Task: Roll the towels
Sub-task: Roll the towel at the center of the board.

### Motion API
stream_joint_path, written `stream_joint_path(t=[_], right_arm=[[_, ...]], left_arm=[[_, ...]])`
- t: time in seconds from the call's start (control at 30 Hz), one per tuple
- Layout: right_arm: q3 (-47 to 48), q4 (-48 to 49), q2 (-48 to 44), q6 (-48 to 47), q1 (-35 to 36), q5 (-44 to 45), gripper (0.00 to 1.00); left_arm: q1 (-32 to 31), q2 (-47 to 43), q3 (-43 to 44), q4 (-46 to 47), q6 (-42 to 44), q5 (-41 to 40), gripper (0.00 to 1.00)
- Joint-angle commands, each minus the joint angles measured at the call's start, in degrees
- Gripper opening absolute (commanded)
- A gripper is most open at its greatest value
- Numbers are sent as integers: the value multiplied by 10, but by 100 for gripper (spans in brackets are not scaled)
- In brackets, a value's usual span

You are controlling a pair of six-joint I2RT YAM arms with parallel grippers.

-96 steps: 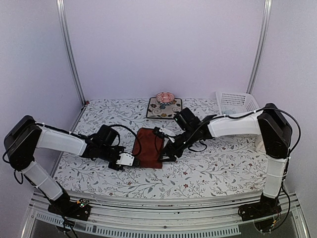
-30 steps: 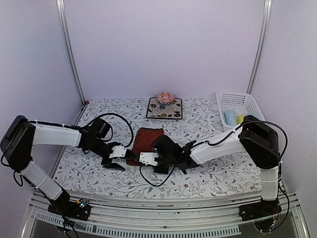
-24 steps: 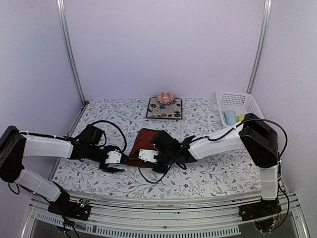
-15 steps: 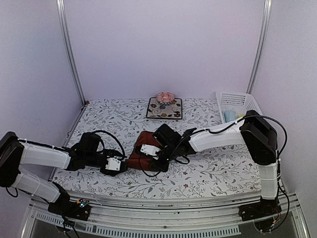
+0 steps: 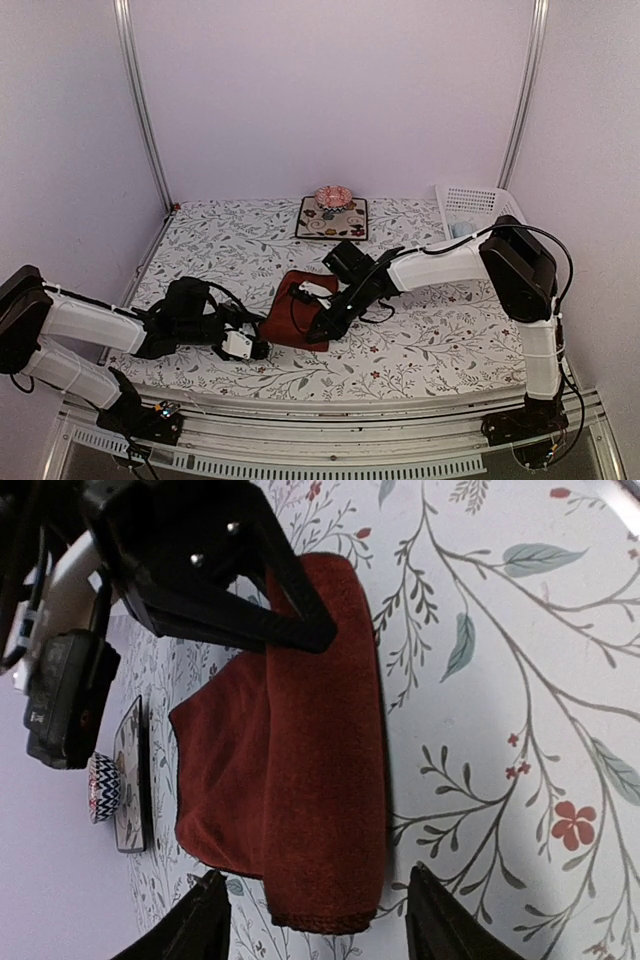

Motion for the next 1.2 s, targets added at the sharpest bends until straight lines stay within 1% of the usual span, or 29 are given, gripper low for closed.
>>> stream_joint_path(t=[0.0, 0.23, 0.3, 0.43, 0.5, 0.63, 0.73, 0.8, 0.87, 0.9, 1.07, 1.1, 1.17], right_arm=[[14, -20, 23, 36, -17, -38, 9], [27, -25, 36, 41, -24, -48, 10], [30, -27, 41, 42, -24, -50, 10], [36, -31, 45, 41, -25, -52, 10], [36, -32, 45, 41, -25, -50, 11], [38, -33, 48, 39, -26, -49, 11], [39, -34, 50, 37, -27, -49, 11], [39, -35, 51, 35, -26, -49, 12], [39, -35, 52, 33, -27, -49, 13], [39, -36, 52, 32, -27, -49, 13], [37, -38, 47, 24, -28, -48, 18], [35, -38, 45, 22, -29, -48, 23], [32, -38, 38, 18, -30, -49, 28]], left_arm=[[-21, 18, -14, 32, 16, -18, 60], [-40, 57, -12, 86, 6, -44, 59], [-44, 67, -7, 88, 2, -47, 59], [-53, 90, 1, 95, 1, -61, 55], [-55, 101, 2, 103, 3, -70, 51], [-56, 124, 9, 102, 1, -81, 38], [-57, 142, 20, 105, -12, -98, 24], [-56, 153, 27, 106, -21, -109, 11], [-56, 162, 31, 106, -27, -117, 2], [-56, 166, 31, 106, -28, -119, 0], [-55, 160, 35, 76, -44, -117, 0], [-55, 155, 35, 67, -48, -113, 0], [-54, 141, 40, 39, -57, -102, 0]])
